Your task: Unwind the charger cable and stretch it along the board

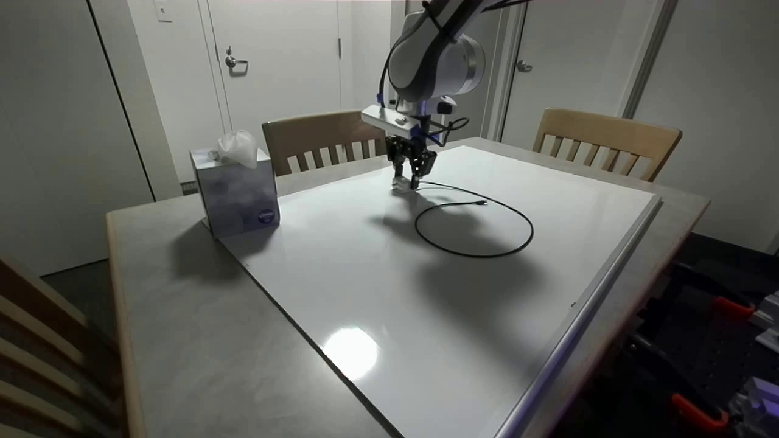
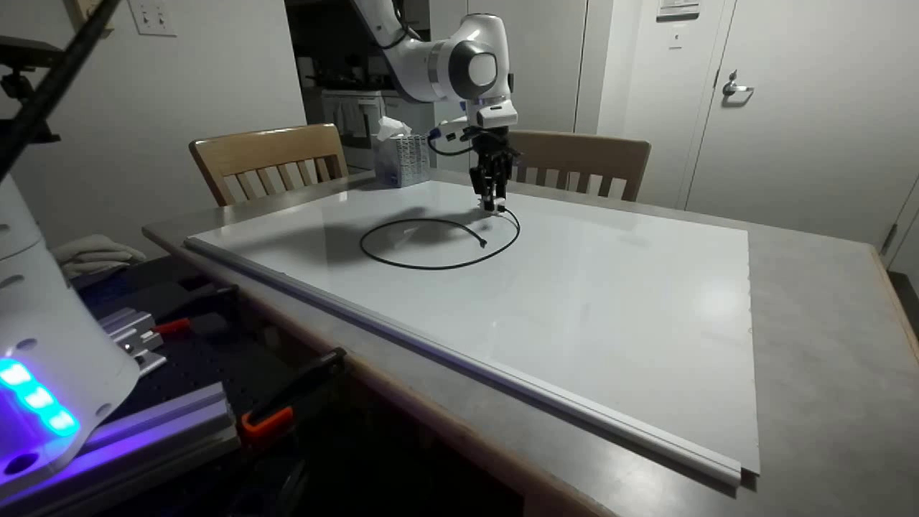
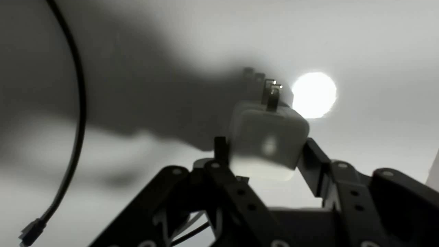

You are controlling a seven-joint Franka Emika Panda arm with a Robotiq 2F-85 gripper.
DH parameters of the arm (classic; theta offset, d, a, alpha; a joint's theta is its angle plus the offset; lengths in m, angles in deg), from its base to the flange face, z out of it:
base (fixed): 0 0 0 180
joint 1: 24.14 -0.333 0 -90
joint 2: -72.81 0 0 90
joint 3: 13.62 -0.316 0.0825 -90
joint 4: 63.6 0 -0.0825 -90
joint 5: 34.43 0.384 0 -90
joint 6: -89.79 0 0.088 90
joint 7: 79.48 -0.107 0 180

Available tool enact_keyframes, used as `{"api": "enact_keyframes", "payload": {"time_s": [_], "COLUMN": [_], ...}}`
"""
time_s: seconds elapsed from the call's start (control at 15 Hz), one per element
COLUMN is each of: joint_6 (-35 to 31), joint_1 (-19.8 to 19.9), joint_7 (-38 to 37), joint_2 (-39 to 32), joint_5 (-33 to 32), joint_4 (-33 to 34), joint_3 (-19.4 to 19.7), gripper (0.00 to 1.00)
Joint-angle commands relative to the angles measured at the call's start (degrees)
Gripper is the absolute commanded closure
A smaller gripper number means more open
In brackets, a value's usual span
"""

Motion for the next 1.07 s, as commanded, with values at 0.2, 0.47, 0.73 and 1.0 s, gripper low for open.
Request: {"api": "enact_keyframes", "payload": {"time_s": [0.2, 0.47, 0.73, 1.0], "joint_6": [-2.5, -2.7, -2.2, -4.2], "joint_1": [0.1, -0.1, -1.7, -1.3], "joint_7": [-1.8, -2.0, -4.5, -6.2], "joint_2": [4.0, 4.5, 5.3, 6.0], "joint_5": [-0.6, -0.6, -1.3, -1.5], "joint_4": [-7.5, -8.4, -9.6, -11.9], "joint_3": [1.0, 1.1, 2.3, 3.0], "gripper": [0.46, 0.71, 0.71, 0.71]}}
